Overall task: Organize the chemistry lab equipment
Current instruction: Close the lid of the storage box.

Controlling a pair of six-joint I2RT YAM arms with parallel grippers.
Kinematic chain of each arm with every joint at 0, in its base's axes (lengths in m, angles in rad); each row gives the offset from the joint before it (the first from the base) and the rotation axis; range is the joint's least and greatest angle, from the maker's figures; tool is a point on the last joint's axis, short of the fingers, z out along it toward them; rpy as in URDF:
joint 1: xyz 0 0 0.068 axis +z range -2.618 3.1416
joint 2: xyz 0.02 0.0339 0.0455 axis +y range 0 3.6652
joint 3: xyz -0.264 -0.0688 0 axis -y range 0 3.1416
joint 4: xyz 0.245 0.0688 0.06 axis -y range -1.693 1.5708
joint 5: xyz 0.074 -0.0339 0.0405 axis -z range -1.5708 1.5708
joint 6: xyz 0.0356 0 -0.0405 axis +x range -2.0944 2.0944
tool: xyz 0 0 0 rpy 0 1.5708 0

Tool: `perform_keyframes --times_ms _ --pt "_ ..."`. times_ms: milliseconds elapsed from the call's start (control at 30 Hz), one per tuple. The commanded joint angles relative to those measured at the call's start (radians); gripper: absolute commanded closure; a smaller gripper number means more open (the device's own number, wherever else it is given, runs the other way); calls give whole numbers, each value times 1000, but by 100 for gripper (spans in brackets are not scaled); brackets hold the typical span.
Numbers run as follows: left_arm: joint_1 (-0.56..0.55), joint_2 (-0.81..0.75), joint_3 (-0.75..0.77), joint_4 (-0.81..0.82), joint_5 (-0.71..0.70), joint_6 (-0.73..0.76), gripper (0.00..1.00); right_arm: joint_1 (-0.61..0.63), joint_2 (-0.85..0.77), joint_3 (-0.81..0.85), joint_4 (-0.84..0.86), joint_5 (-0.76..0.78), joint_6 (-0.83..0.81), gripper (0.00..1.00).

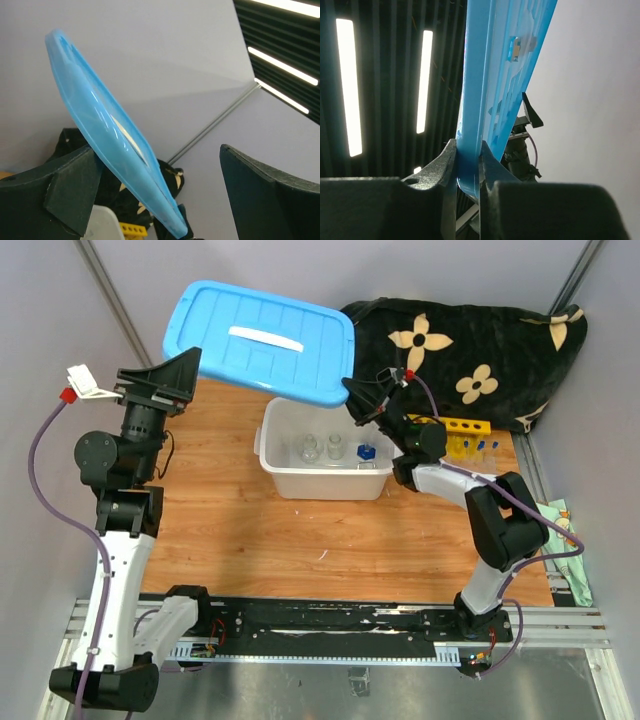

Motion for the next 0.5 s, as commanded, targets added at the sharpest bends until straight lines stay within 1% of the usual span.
perform_keyframes --times_ms 0,133,267,467 --pt "-3 -70 -15 -132 -31 85 1 -92 -43 -55 24 -107 -36 99" --pt "-3 -107 -48 -208 -34 97 1 -152 -58 -95 23 -165 -36 99" --pt "-3 -142 -96 -272 -34 106 1 -200 -70 -124 24 -177 -23 99" --pt "-3 -176 -182 -319 -67 159 1 -267 -90 -169 25 -218 -1 100"
